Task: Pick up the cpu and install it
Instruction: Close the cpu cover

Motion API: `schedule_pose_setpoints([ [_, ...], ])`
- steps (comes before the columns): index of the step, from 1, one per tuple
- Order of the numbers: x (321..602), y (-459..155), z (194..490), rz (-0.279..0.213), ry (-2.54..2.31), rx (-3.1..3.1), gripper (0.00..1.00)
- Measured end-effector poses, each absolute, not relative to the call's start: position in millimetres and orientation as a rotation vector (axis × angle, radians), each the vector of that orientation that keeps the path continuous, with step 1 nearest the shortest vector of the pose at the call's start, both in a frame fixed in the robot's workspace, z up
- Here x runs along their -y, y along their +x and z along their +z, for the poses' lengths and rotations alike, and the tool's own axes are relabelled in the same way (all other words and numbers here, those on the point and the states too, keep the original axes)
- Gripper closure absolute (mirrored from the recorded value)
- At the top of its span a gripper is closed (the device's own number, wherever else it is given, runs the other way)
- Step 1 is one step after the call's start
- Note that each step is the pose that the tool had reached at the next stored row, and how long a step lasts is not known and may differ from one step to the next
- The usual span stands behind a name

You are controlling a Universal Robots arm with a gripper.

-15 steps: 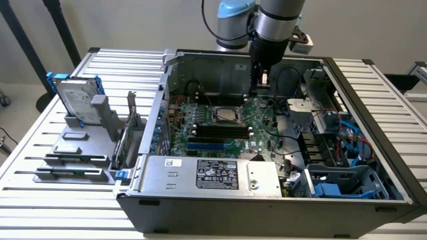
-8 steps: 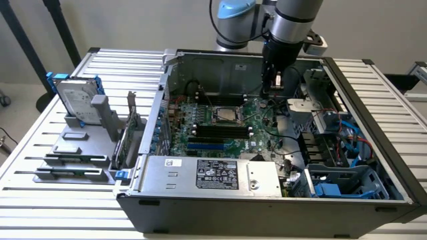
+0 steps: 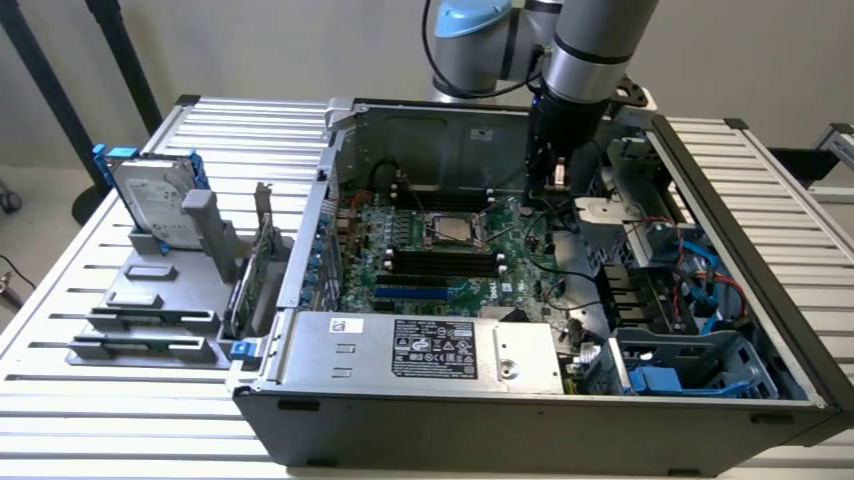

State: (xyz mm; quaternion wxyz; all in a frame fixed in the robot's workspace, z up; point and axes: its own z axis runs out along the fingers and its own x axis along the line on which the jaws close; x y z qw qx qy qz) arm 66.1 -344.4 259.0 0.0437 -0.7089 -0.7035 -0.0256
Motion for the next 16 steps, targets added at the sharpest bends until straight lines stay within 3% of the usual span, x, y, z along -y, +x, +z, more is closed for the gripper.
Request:
schedule_pose_setpoints([
  [11, 344.4, 67.5, 241.6, -0.080, -2.164, 2.148, 0.89],
  [16, 344.4, 67.4, 241.5, 0.002, -2.131, 2.107, 0.89],
])
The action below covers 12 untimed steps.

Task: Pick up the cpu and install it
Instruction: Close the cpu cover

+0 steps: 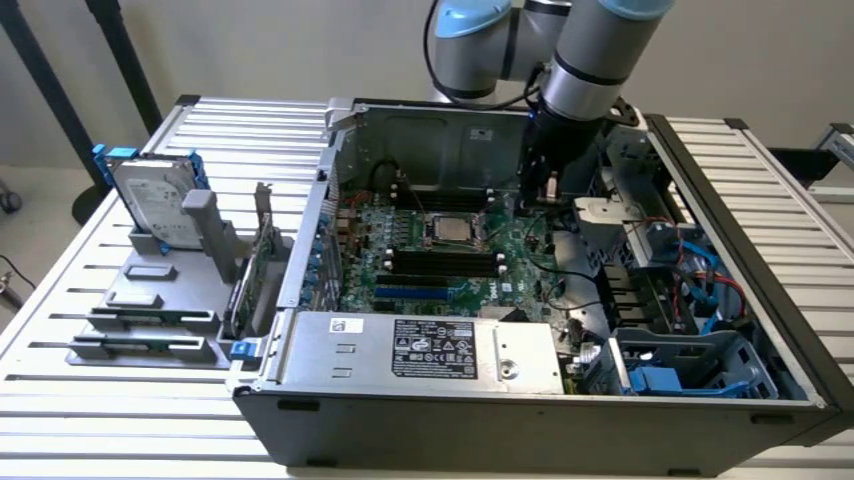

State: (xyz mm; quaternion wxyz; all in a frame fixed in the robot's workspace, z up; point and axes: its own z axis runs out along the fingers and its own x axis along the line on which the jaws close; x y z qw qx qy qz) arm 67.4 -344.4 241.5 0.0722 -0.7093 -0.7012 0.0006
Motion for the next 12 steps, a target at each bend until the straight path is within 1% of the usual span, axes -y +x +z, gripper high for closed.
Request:
schedule_pose_setpoints([
  [2, 344.4, 67.4, 241.6, 0.030, -2.119, 2.092, 0.89],
  [6, 344.4, 67.0, 241.8, 0.070, -2.101, 2.071, 0.89],
  [12, 345.1, 62.8, 241.9, 0.118, -2.080, 2.044, 0.89],
])
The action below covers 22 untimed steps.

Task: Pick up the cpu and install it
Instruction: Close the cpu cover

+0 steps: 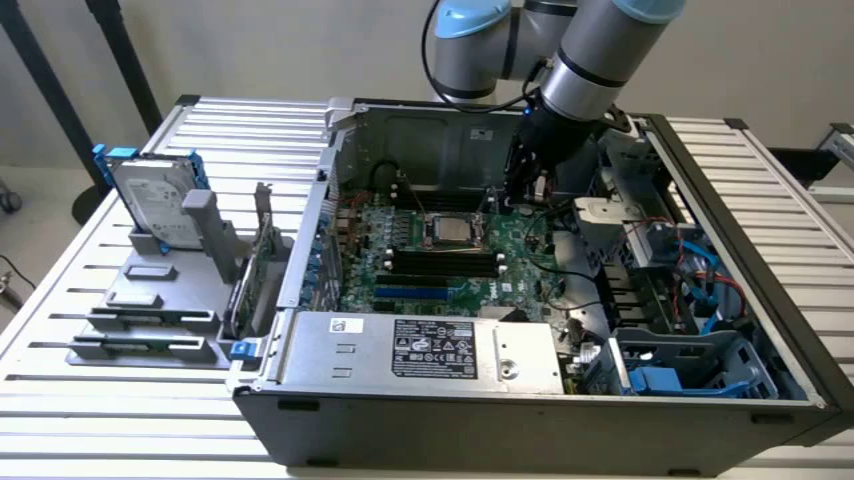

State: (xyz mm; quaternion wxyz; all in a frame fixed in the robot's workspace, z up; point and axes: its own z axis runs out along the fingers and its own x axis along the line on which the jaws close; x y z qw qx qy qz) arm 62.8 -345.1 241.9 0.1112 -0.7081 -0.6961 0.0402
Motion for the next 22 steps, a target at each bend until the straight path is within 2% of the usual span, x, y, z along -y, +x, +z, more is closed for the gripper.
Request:
schedule_pose_setpoints([
  [8, 346.4, 53.4, 241.8, 0.182, -2.049, 2.007, 0.89],
  [22, 349.3, 24.2, 235.9, 0.234, -2.022, 1.976, 0.89],
])
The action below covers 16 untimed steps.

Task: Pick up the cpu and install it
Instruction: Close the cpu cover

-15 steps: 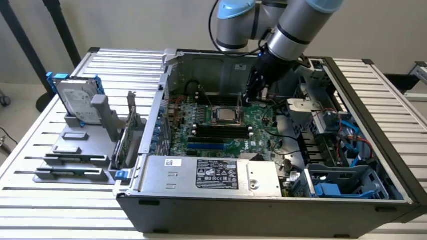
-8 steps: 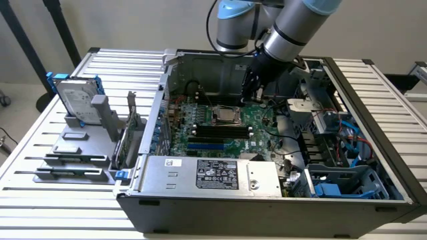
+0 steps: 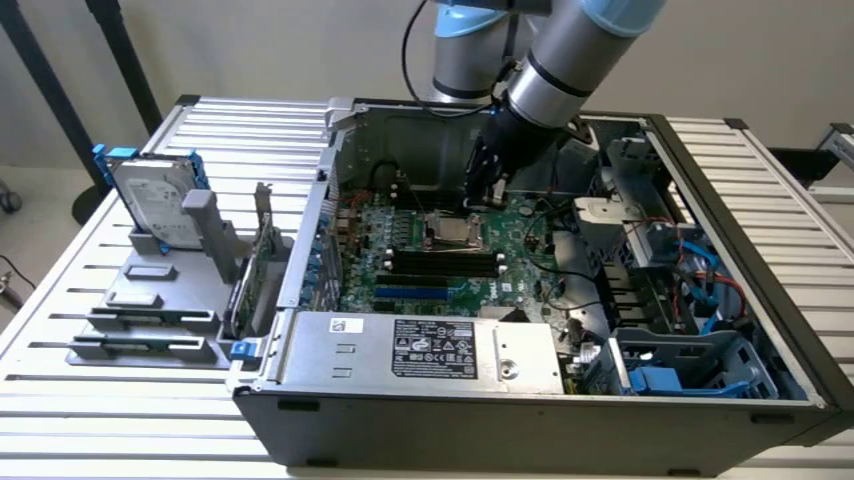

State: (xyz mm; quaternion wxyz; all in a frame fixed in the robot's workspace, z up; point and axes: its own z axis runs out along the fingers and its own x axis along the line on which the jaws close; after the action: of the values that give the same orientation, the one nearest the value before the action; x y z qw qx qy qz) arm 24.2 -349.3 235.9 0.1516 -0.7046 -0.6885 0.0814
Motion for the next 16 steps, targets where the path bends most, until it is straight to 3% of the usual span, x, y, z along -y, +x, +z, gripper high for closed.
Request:
schedule_pose_setpoints([
  [16, 345.9, -13.1, 220.2, 0.224, -2.008, 1.967, 0.89],
])
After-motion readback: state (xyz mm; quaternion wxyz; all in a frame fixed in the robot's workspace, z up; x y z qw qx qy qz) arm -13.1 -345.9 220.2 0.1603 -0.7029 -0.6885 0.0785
